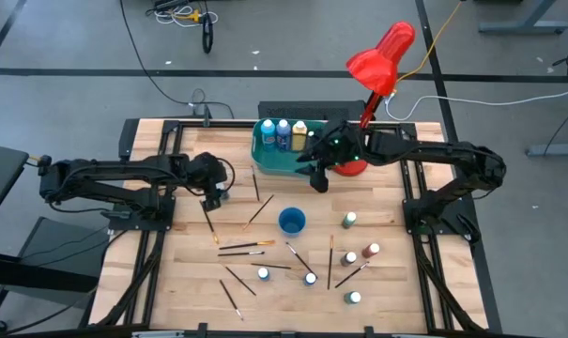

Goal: Pick & Place Paint Supplies
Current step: Put the light blue paint bottle into the green bin

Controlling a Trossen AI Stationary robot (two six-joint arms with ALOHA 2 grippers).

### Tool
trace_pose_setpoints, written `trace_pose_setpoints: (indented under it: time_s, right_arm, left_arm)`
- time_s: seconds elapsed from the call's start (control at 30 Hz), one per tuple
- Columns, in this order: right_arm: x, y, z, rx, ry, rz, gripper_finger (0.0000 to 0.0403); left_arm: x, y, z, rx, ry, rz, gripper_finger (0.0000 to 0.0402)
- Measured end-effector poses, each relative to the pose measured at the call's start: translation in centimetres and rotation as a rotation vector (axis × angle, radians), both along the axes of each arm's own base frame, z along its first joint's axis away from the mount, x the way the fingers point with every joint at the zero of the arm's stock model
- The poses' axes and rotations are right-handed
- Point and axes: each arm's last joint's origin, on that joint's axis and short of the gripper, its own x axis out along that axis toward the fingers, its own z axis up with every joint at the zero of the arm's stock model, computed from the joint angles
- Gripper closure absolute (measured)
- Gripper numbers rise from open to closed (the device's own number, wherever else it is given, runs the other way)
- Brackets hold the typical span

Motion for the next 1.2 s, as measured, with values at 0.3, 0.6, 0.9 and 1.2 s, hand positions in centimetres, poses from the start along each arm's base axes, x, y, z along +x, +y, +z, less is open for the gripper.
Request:
trace_pose_setpoints:
  time_s: [0.3, 0.6, 0.9, 1.2]
  right_arm:
    - [0.3, 1.0, 0.0, -0.001, 0.0, 0.033, 0.0235]
    - [0.3, 1.1, 0.0, -0.001, 0.001, 0.032, 0.0235]
    - [0.4, 1.0, 0.2, 0.001, -0.022, 0.027, 0.0235]
    - [0.6, 1.0, 0.2, -0.007, -0.039, 0.03, 0.0235]
  left_arm:
    - [-0.5, 0.1, -1.6, 0.022, 0.014, 0.114, 0.0171]
    - [-0.5, 0.1, -1.6, 0.012, 0.011, 0.094, 0.0226]
    - [2.2, 0.2, 1.8, -0.018, -0.322, -0.048, 0.0273]
    - [5.0, 0.8, 7.3, 0.054, -0.523, -0.107, 0.0266]
